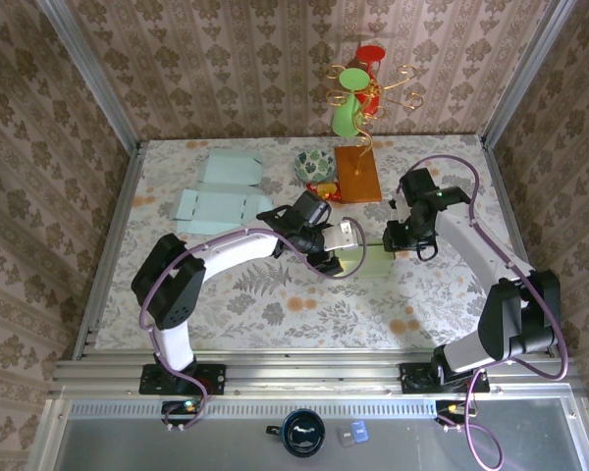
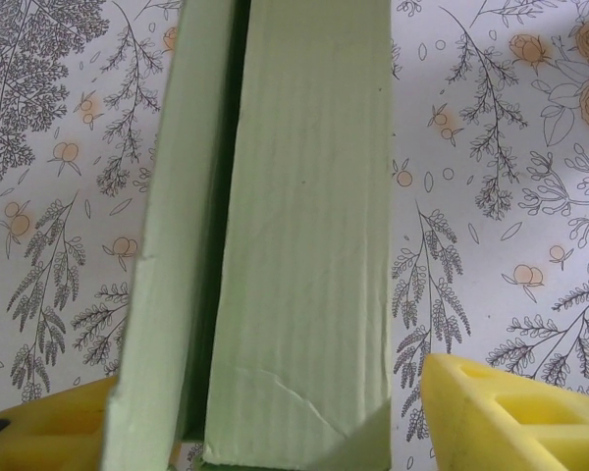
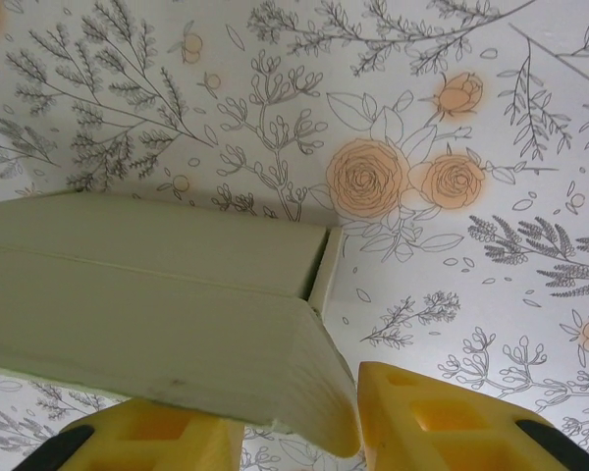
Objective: Fold the paper box
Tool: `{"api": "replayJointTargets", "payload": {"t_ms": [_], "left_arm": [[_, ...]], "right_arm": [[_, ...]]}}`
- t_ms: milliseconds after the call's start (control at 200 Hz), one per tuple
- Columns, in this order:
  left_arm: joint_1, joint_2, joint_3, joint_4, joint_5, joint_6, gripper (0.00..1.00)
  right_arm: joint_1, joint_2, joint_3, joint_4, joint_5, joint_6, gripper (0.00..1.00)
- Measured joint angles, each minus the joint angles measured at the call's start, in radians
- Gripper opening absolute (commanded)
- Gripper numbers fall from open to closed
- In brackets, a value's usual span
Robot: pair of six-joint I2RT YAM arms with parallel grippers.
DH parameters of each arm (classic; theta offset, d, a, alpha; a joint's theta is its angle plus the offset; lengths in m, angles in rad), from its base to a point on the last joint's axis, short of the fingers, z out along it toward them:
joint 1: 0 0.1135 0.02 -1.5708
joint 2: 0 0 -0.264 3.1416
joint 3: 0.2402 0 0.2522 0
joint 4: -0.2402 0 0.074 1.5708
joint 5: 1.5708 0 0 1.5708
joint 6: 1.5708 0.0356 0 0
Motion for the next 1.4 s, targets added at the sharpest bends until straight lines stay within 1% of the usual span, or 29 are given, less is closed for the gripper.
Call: {"api": "replayJointTargets", "payload": {"t_ms": [70, 195, 465, 675, 800, 940, 1235, 1400], "left_arm": [[-0.002, 0.000, 0.000, 0.000, 0.000, 0.000, 0.64], [-0.002, 0.000, 0.000, 0.000, 0.000, 0.000, 0.62], [-0.002, 0.000, 0.001, -0.001, 0.000, 0.000, 0.59], [-0.002, 0.000, 0.005, -0.006, 0.000, 0.000, 0.59], [-0.002, 0.000, 0.007, -0.016, 0.000, 0.000, 0.58], [-0.002, 0.000, 0.007, -0.021, 0.000, 0.000, 0.54], [-0.002, 0.019, 0.024, -0.046, -0.002, -0.003, 0.42], [-0.002, 0.026, 0.037, -0.060, -0.003, -0.005, 0.40]], "right_arm": [[0.000, 0.000, 0.006, -0.002, 0.002, 0.000, 0.37], [0.000, 0.000, 0.010, -0.003, 0.002, 0.000, 0.32], [0.000, 0.000, 0.010, -0.003, 0.006, 0.000, 0.26], [0.000, 0.000, 0.010, -0.003, 0.011, -0.001, 0.18], [0.000, 0.000, 0.011, -0.003, 0.014, -0.002, 0.10], [0.003, 0.000, 0.020, -0.005, 0.021, 0.000, 0.04], [0.022, 0.000, 0.022, -0.014, 0.033, 0.008, 0.02], [0.027, -0.006, 0.009, -0.006, 0.045, 0.020, 0.01]]}}
